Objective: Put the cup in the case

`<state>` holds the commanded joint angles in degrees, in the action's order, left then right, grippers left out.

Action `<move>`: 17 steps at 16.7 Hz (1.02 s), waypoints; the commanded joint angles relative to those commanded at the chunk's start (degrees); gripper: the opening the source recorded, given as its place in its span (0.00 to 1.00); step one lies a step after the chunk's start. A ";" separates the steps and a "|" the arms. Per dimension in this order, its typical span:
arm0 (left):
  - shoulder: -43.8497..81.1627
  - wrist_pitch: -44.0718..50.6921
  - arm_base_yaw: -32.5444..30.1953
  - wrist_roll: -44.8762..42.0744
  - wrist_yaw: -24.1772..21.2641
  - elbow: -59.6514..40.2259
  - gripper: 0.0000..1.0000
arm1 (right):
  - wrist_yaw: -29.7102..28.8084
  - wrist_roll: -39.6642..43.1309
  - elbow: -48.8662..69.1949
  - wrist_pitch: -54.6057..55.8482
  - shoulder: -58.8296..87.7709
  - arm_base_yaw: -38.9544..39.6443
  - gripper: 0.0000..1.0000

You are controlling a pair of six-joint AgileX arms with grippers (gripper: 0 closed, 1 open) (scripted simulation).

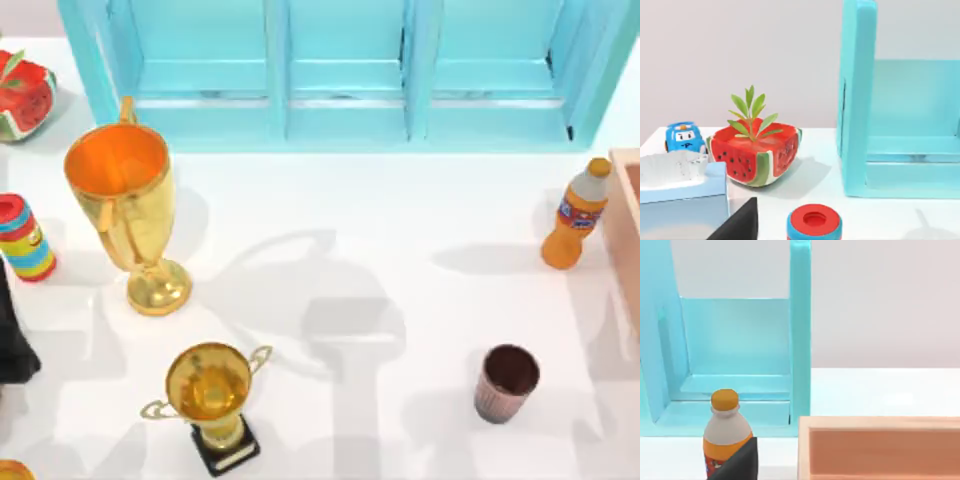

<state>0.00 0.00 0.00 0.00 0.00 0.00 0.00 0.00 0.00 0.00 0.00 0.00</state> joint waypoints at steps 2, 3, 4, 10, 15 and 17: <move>0.00 0.00 0.00 0.00 0.00 0.00 1.00 | 0.00 0.00 0.00 0.00 0.00 0.00 1.00; 0.00 0.00 0.00 0.00 0.00 0.00 1.00 | 0.01 -0.23 0.48 -0.46 0.57 0.24 1.00; 0.00 0.00 0.00 0.00 0.00 0.00 1.00 | 0.02 -0.71 1.47 -1.43 1.75 0.72 1.00; 0.00 0.00 0.00 0.00 0.00 0.00 1.00 | -0.01 -7.47 17.13 -16.61 20.65 7.24 1.00; 0.00 0.00 0.00 0.00 0.00 0.00 1.00 | 0.01 -15.65 35.68 -34.83 44.01 15.21 1.00; 0.00 0.00 0.00 0.00 0.00 0.00 1.00 | 0.01 -18.96 43.23 -42.26 53.40 18.46 1.00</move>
<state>0.00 0.00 0.00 0.00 0.00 0.00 0.01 -18.96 43.23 -42.26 53.40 18.46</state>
